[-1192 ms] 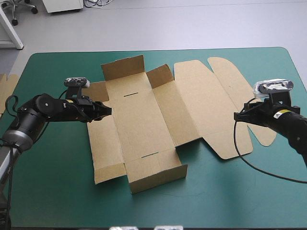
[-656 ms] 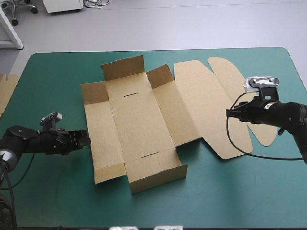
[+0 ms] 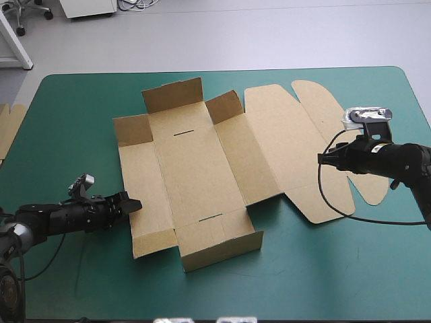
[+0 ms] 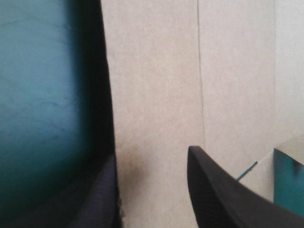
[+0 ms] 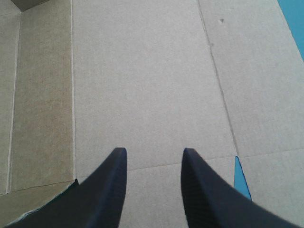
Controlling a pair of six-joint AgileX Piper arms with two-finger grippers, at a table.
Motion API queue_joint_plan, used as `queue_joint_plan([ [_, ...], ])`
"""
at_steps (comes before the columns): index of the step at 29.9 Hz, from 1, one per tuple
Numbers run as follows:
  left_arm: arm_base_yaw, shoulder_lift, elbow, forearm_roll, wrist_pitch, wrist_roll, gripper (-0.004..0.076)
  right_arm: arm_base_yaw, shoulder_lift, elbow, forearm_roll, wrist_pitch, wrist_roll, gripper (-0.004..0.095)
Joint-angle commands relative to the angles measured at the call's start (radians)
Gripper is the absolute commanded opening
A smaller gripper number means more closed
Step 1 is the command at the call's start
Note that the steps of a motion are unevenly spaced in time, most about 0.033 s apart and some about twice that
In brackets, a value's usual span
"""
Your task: Fold the box
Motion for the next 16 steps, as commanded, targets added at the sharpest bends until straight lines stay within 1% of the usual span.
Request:
queue_joint_plan([
  [1, 0.001, 0.017, -0.008, -0.101, 0.085, 0.064, 0.0342, 0.003, -0.019, -0.034, 0.015, -0.046, -0.012, 0.0366],
  [4, -0.001, 0.019, -0.008, -0.145, 0.111, 0.091, 0.0342, 0.003, -0.019, -0.034, 0.015, -0.048, -0.012, 0.0366],
  [7, -0.004, 0.019, -0.008, -0.221, 0.17, 0.13, 0.0342, 0.003, -0.019, -0.034, 0.015, -0.05, -0.012, 0.0366],
  [9, -0.016, 0.019, -0.011, -0.246, 0.175, 0.15, 0.0342, 0.003, -0.019, -0.034, 0.015, -0.05, -0.012, 0.0366],
  [13, -0.081, 0.019, -0.039, -0.239, 0.097, 0.141, 0.0337, 0.003, -0.019, -0.034, 0.015, -0.05, -0.012, 0.0366],
  [16, -0.125, 0.019, -0.071, -0.237, 0.058, 0.119, 0.033, 0.003, -0.019, -0.034, 0.015, -0.05, -0.012, 0.0366],
])
